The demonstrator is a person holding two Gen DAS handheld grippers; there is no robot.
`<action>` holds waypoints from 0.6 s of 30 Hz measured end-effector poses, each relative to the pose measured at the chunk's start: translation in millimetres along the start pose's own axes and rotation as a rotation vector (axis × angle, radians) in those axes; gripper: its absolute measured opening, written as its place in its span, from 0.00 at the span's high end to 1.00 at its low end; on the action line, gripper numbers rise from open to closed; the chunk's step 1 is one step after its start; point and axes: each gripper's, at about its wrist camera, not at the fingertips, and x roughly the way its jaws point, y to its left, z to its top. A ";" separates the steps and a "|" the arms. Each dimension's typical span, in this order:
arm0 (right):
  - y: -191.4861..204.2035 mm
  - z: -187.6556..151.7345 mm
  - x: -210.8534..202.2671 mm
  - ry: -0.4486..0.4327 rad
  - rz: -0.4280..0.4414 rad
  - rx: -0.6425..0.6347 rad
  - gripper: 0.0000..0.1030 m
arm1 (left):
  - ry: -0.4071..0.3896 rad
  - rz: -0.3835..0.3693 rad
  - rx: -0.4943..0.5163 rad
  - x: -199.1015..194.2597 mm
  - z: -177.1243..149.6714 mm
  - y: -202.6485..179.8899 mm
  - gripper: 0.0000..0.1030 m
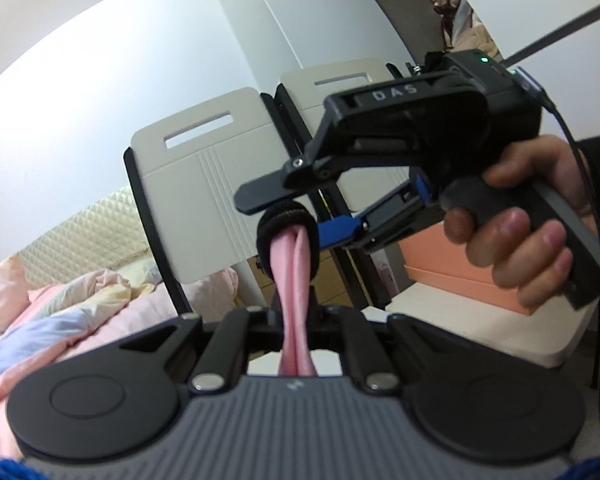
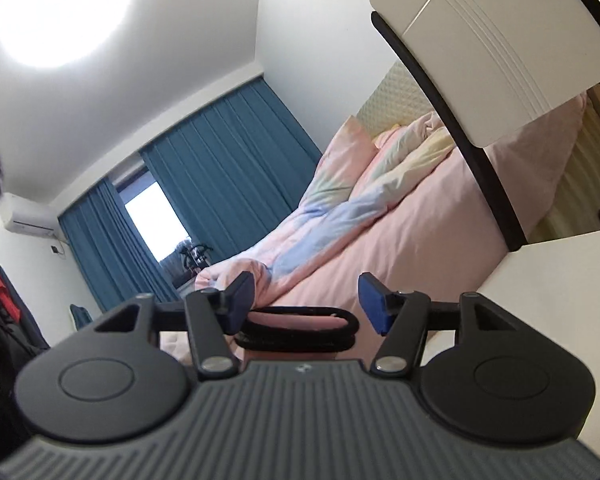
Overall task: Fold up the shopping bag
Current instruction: 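Slide the hair tie further down the strip with the right tool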
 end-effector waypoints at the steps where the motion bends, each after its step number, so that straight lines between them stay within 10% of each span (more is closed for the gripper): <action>1: -1.4 0.1 1.1 0.003 0.005 0.016 0.40 | 0.003 0.002 -0.004 0.7 0.0 1.0 0.92; 18: 4.0 -9.3 7.5 0.031 0.039 -0.007 0.39 | 0.039 -0.038 -0.124 8.1 -0.6 20.1 0.93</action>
